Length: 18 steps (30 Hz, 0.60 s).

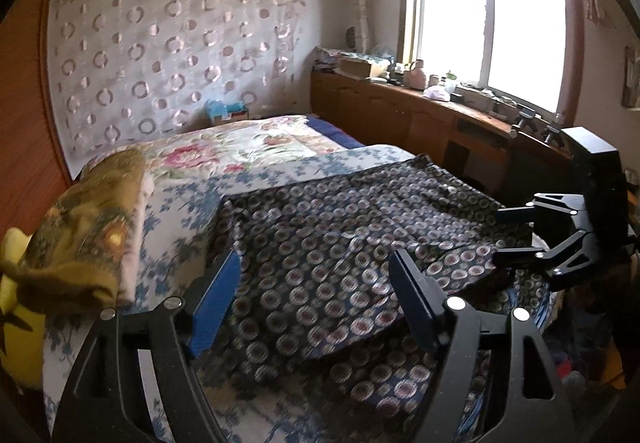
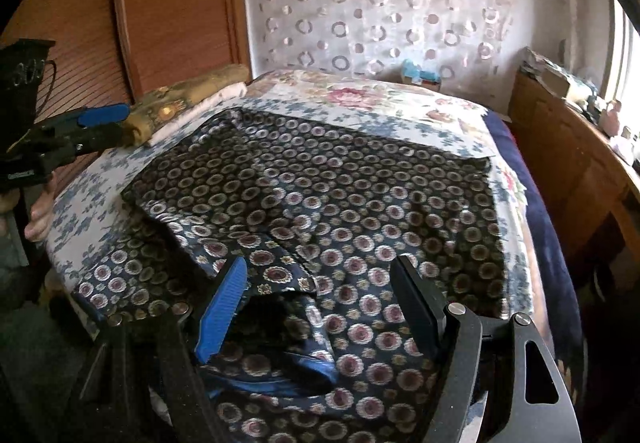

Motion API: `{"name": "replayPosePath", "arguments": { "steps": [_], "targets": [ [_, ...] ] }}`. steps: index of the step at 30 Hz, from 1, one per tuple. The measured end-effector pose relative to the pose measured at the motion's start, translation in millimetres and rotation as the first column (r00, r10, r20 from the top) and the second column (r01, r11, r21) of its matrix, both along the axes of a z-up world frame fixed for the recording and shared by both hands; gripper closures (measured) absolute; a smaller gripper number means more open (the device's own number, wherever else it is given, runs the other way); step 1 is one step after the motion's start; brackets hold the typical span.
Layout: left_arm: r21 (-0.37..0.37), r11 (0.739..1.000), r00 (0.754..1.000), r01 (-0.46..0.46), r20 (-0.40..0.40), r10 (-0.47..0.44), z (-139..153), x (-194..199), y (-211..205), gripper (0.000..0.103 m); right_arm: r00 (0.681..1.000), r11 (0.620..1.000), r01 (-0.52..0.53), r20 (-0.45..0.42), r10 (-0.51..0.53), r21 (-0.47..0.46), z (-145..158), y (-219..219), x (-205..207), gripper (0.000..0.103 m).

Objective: Fold small clothes
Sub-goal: 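Fold the shirt edge over with the right gripper toward the shirt middle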

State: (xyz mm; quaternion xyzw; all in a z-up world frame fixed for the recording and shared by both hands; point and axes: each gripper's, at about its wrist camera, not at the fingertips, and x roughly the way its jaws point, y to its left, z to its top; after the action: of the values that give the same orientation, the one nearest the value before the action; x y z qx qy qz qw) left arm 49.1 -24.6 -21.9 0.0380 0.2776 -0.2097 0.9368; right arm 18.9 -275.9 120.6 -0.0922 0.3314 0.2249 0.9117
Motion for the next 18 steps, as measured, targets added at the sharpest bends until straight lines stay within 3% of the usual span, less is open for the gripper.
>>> {"name": "replayPosePath", "arguments": {
  "steps": [9, 13, 18],
  "targets": [
    [-0.003, 0.999, 0.999, -0.041, -0.021, 0.041, -15.3, -1.0, 17.3, 0.026, 0.999, 0.999, -0.029, -0.016, 0.028, -0.033, -0.5, 0.9, -12.8, 0.027],
    [-0.014, 0.999, 0.998, -0.050, -0.035, 0.049, -21.0, 1.5, 21.3, 0.026, 0.998, 0.996, -0.047, -0.039, 0.044, -0.081, -7.6, 10.0, -20.8, 0.027],
    [-0.013, 0.998, 0.998, -0.057, -0.039, 0.057, -22.8, 1.4, 22.9, 0.026, 0.998, 0.984, -0.051, -0.044, 0.044, -0.172, -21.6, 28.0, 0.2, 0.027]
  ]
}}
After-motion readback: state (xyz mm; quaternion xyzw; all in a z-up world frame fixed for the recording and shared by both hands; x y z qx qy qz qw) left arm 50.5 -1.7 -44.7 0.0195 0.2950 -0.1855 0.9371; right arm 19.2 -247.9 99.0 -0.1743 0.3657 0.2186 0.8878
